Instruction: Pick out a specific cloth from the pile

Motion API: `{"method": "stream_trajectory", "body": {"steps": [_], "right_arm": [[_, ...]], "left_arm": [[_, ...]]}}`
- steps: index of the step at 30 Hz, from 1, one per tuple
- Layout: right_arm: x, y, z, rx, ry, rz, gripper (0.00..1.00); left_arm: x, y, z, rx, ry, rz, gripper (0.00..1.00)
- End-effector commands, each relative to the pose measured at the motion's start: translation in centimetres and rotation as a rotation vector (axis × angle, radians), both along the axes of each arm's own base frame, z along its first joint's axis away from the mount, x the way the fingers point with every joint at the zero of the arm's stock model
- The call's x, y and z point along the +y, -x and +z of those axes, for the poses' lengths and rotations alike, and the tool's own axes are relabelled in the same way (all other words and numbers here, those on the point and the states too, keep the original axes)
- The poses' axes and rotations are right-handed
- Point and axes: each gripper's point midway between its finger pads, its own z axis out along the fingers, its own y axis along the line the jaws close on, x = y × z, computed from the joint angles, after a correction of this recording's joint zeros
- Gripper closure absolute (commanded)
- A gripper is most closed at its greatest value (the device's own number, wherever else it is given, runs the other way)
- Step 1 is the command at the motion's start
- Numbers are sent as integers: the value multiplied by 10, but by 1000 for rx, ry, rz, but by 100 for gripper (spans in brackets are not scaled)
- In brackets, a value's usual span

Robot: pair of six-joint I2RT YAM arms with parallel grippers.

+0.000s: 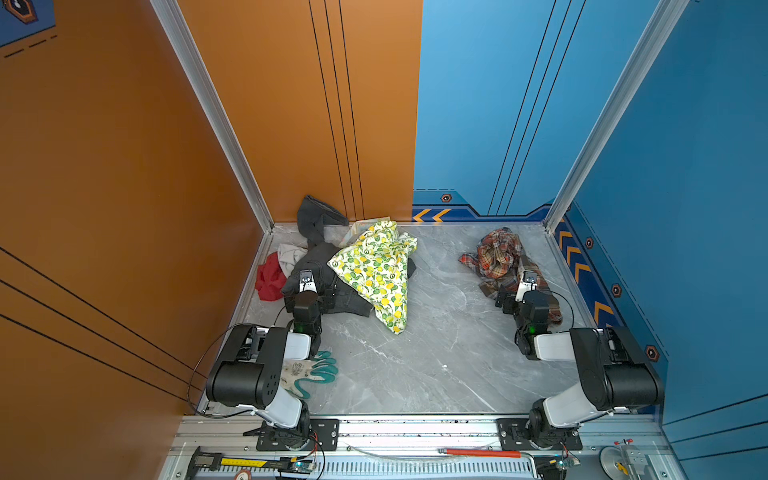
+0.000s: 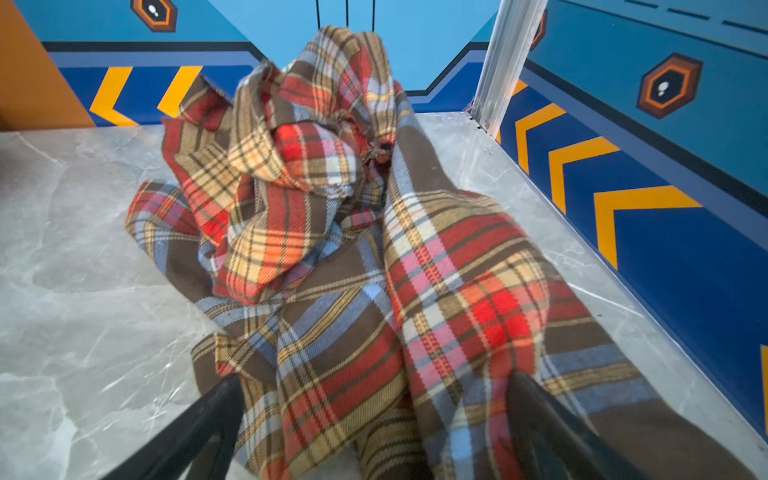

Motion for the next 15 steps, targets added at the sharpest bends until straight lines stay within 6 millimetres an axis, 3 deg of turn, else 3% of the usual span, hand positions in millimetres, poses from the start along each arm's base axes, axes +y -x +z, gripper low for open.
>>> {"method": "stream_trajectory", "body": {"steps": [1,15], "right_arm": [[7,-4,3,-12,-25,23,0],[8,-5,3,-10,-30,34,0]], "left_arm": [[-2,-1,0,-7,4,-22,2],[-2,-1,0,-9,5,-22,2]]}}
